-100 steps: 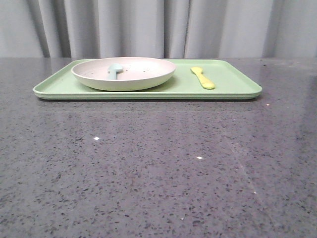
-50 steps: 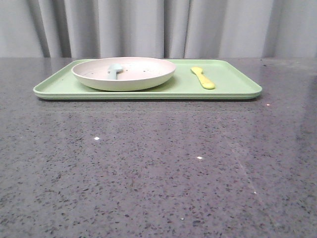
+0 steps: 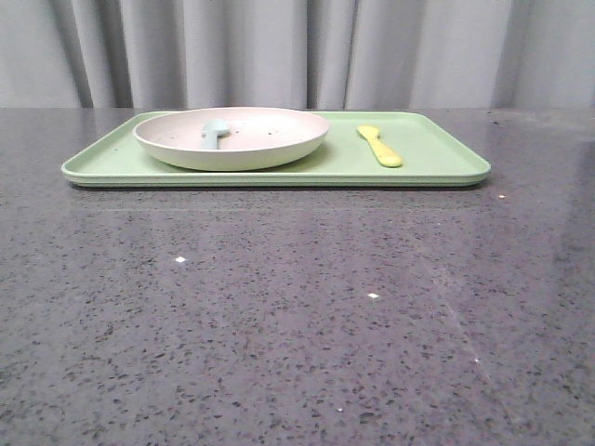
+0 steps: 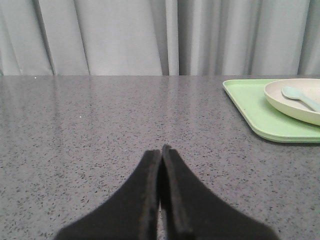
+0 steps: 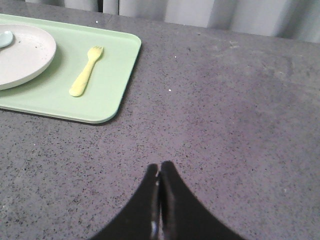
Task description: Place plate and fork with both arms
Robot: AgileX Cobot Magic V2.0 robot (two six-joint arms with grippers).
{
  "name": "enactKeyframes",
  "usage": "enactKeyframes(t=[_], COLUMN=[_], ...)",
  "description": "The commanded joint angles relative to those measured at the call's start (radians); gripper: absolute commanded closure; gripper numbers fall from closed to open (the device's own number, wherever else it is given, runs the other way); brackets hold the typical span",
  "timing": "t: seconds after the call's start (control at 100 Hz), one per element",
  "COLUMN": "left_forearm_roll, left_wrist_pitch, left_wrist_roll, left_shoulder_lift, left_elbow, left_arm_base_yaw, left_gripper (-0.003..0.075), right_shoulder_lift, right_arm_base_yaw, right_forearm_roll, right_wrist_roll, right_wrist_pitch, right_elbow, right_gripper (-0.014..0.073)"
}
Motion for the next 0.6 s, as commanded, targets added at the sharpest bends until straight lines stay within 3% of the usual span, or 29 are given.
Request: enactKeyframes(t=[0.0,0.32,0.59], left_forearm_roll=[-0.001,-0.001,-0.001], left_wrist_pitch=[-0.066,-0.066,-0.066], left_wrist_roll=[-0.012,-0.012,-0.012], left_shoulder_lift=[-0.033,-0.033,-0.033], left_elbow=[0.013,0.013,0.013], left_arm_base_yaw=[0.0,0.0,0.0], left_gripper=[0.0741,0.0741,0.0741], right_shoulder_lift=[0.007,-0.106,-0.241], right_arm_base_yaw=[-0.013,-0.208,-0.301], right_forearm_roll=[-0.039,0.084,0.117], right_wrist_roll=[-0.006,-0.006,-0.016], right_wrist_pitch=[-0.168,-0.776,-0.83], right_elbow=[0.024,0.325,0.543], right_gripper=[0.0662,0.0662,0.0662])
